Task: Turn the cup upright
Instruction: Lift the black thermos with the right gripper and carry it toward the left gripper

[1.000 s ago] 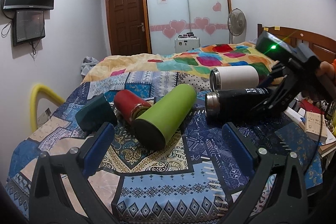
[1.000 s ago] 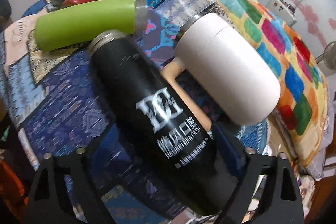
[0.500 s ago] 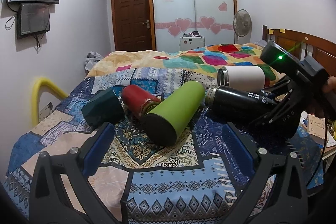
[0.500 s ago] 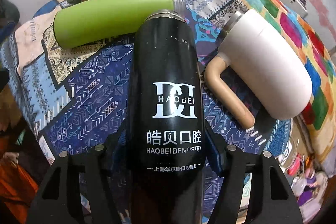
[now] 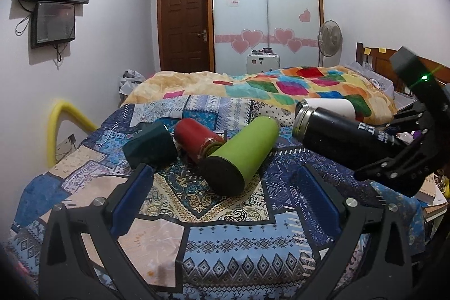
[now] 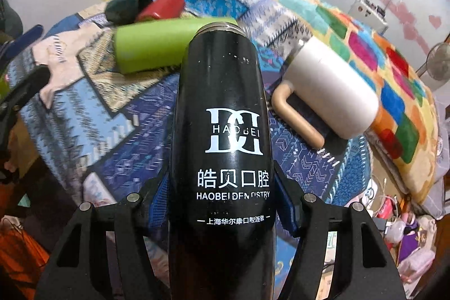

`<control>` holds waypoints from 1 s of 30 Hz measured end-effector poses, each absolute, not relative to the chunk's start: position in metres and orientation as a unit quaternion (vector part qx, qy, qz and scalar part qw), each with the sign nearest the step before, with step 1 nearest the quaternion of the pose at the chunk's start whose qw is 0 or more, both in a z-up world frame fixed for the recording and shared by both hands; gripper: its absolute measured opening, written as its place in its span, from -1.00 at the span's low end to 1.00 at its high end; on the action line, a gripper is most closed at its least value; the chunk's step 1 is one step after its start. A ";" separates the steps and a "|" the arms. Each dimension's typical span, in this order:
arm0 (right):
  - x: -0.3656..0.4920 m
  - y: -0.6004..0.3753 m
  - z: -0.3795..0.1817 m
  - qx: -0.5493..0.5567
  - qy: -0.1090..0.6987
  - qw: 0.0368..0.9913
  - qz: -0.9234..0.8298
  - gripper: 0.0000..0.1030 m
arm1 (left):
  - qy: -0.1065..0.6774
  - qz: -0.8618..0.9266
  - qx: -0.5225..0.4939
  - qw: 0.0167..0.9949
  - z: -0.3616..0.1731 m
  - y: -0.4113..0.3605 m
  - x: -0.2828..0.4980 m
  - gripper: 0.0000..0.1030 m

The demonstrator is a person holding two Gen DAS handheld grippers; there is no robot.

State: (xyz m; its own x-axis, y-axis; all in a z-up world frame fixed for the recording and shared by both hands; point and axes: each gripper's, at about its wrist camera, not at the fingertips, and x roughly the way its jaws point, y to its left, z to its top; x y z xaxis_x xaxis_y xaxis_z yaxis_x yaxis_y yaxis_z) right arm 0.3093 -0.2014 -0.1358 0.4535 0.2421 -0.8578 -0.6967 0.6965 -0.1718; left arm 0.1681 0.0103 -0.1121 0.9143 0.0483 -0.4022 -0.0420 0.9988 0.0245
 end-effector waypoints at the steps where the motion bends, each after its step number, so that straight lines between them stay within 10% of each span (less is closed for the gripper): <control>1: 0.304 -0.200 -0.133 -0.262 0.430 0.812 0.294 0.19 | 0.204 0.024 0.008 0.979 -0.111 0.010 0.165 1.00; 30: 0.278 -0.140 -0.178 -0.294 0.473 0.755 0.345 0.19 | 0.234 0.033 0.002 0.972 -0.128 0.029 0.149 1.00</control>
State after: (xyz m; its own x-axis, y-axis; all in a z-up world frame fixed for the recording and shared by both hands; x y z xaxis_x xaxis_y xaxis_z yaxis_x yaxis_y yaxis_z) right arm 0.2779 -0.1401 -0.1784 0.3144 0.2420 -0.9179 -0.7992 0.5892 -0.1185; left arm 0.1487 0.0292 -0.1280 0.8880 0.0658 -0.4551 -0.0641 0.9978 0.0191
